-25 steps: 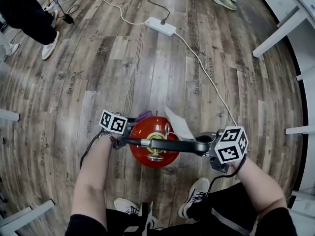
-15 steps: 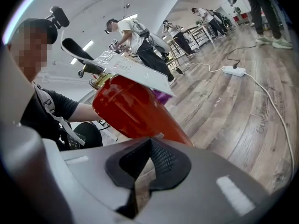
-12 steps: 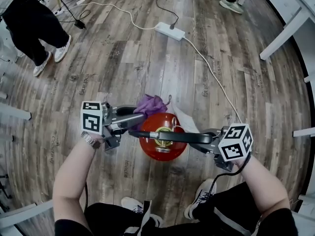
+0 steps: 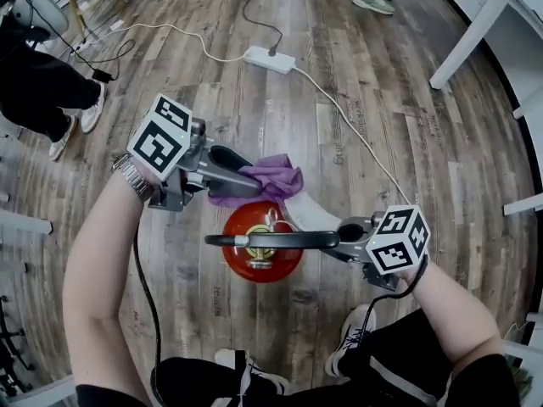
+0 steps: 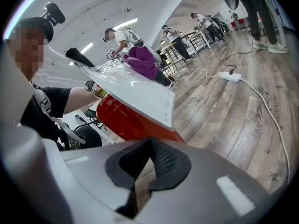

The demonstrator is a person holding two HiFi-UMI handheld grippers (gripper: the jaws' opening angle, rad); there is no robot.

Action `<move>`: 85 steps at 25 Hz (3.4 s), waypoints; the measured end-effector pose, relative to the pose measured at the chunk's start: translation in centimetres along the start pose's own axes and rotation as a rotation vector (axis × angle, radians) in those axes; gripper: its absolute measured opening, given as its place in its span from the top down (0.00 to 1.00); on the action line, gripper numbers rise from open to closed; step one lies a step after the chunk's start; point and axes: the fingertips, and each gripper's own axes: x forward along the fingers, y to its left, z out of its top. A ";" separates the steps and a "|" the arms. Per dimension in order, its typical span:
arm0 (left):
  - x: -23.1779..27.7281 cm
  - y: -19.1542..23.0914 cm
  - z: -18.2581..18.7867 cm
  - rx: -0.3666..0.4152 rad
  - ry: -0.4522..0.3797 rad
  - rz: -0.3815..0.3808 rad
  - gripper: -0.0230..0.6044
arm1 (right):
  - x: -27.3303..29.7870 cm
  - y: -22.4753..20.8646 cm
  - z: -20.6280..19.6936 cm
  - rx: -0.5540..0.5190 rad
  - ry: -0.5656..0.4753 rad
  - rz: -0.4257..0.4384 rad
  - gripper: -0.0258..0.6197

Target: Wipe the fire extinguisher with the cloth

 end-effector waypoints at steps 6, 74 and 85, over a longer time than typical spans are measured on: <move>4.8 5.0 -4.5 -0.175 0.201 -0.105 0.82 | -1.5 0.0 -0.2 0.007 -0.016 0.012 0.95; 2.8 1.6 -23.0 -0.106 -0.613 0.532 0.82 | 0.6 2.0 -0.1 -0.076 0.056 -0.045 0.95; 7.5 10.9 -32.7 -0.313 -0.410 0.647 0.82 | 0.2 1.8 -0.7 -0.079 0.074 -0.066 0.95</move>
